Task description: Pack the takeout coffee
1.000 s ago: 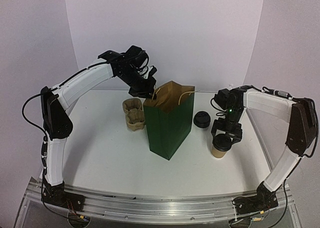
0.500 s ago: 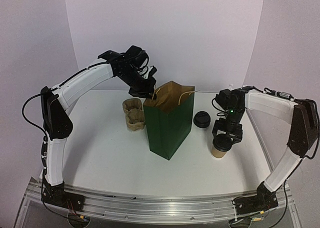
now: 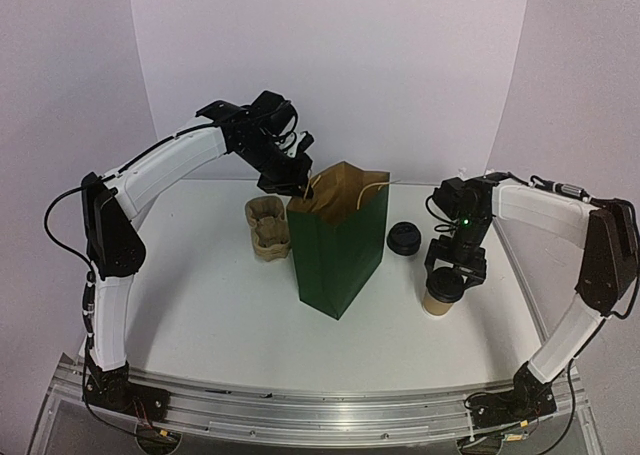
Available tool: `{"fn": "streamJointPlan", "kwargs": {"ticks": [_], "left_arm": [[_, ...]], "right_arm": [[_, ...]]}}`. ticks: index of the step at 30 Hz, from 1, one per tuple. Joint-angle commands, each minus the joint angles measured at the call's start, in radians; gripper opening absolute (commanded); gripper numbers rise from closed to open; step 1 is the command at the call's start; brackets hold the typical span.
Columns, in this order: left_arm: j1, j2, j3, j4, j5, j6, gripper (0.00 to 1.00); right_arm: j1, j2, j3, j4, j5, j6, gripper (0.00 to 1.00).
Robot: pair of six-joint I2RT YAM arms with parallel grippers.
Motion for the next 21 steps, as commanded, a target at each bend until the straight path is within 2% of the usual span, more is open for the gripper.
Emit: {"fn": "streamJointPlan", "kwargs": {"ticks": [1,7,21], "left_arm": [[-0.003,-0.002,0.019,0.012,-0.004,0.024,0.0],[-0.003,0.004,0.026,0.012,-0.006,0.026,0.0],[-0.003,0.02,0.044,0.005,-0.008,0.032,0.0]], "right_arm": [[-0.002,-0.012,-0.016,0.009,-0.039,-0.013,0.87],[-0.001,-0.017,0.014,0.004,-0.049,-0.032,0.93],[-0.002,-0.021,0.064,-0.025,-0.031,-0.066,0.94]]}}
